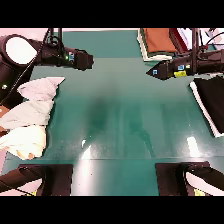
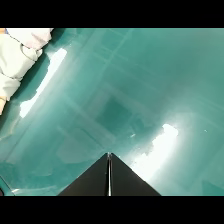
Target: Fold the shirts.
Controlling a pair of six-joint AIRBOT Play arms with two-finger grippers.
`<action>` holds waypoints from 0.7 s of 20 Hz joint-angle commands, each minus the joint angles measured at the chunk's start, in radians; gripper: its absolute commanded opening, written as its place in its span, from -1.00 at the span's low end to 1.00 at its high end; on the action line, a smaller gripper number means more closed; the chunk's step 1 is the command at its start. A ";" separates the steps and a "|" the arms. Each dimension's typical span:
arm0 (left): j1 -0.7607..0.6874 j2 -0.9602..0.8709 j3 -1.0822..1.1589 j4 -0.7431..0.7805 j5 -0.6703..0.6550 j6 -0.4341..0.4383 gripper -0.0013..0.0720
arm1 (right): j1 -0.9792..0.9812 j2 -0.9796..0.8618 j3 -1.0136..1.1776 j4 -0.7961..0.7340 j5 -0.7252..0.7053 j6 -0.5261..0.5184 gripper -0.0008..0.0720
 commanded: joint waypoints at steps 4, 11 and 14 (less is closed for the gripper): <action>0.014 -0.008 0.000 0.469 0.038 -0.008 0.57 | 0.001 0.000 0.000 0.000 0.008 0.000 -0.93; 0.370 -0.166 -0.036 0.595 -0.128 -0.116 0.56 | 0.001 0.000 0.000 0.000 0.006 0.000 -0.93; 0.457 -0.241 -0.129 0.574 -0.122 -0.115 0.56 | 0.001 -0.001 0.000 0.000 -0.006 0.000 -0.93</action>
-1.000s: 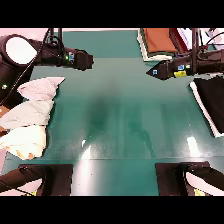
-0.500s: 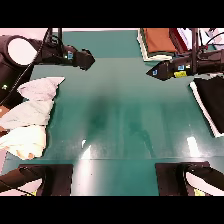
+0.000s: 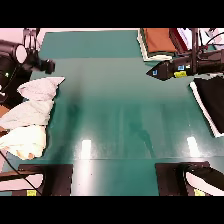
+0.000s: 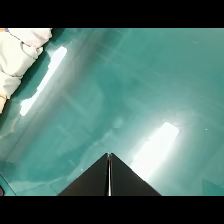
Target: Fold the shirts.
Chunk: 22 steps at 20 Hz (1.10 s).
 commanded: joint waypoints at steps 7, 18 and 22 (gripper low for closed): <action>0.158 -0.179 -0.137 0.021 -0.001 -0.011 0.56 | 0.001 -0.005 0.000 0.001 -0.038 0.000 -0.94; 0.113 0.118 0.177 -0.007 -0.028 0.014 -0.91 | 0.001 -0.005 0.220 -0.003 -0.053 0.000 -0.94; -0.049 0.337 0.315 -0.096 -0.027 0.108 -0.91 | -0.032 -0.005 0.417 -0.002 -0.069 0.000 -0.94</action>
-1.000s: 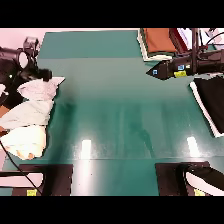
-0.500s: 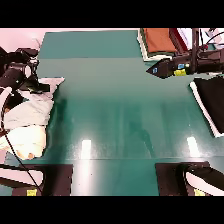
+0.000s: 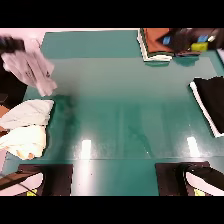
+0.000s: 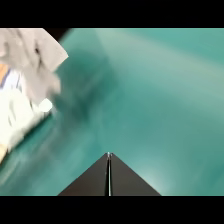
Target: Fold the shirts.
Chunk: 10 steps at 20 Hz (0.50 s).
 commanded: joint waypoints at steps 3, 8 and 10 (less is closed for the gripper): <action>-0.279 0.194 0.109 -0.132 0.000 0.108 -0.92 | -0.089 0.000 0.233 -0.002 -0.009 0.018 -0.94; -0.646 0.051 0.092 -0.135 -0.058 0.129 -0.91 | -0.201 0.000 0.326 0.000 0.036 0.061 -0.94; -0.769 -0.059 0.085 -0.150 -0.050 0.135 -0.91 | -0.229 0.000 0.332 0.001 0.078 0.069 -0.94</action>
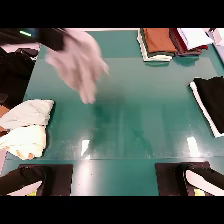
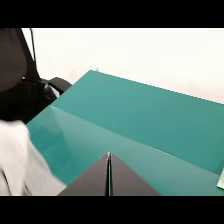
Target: Fold the shirts.
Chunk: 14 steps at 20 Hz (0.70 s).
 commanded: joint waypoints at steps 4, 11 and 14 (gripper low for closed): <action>-0.266 -0.294 -0.003 -0.085 0.110 0.030 0.58 | -0.058 -0.001 0.032 0.000 0.118 0.024 -0.93; 0.078 -0.378 -0.078 -0.237 0.026 -0.118 0.58 | -0.058 -0.001 0.032 -0.001 0.138 0.023 -0.93; 0.168 -0.414 -0.240 -0.403 0.062 -0.111 0.58 | -0.058 -0.001 0.032 -0.001 0.138 0.023 -0.94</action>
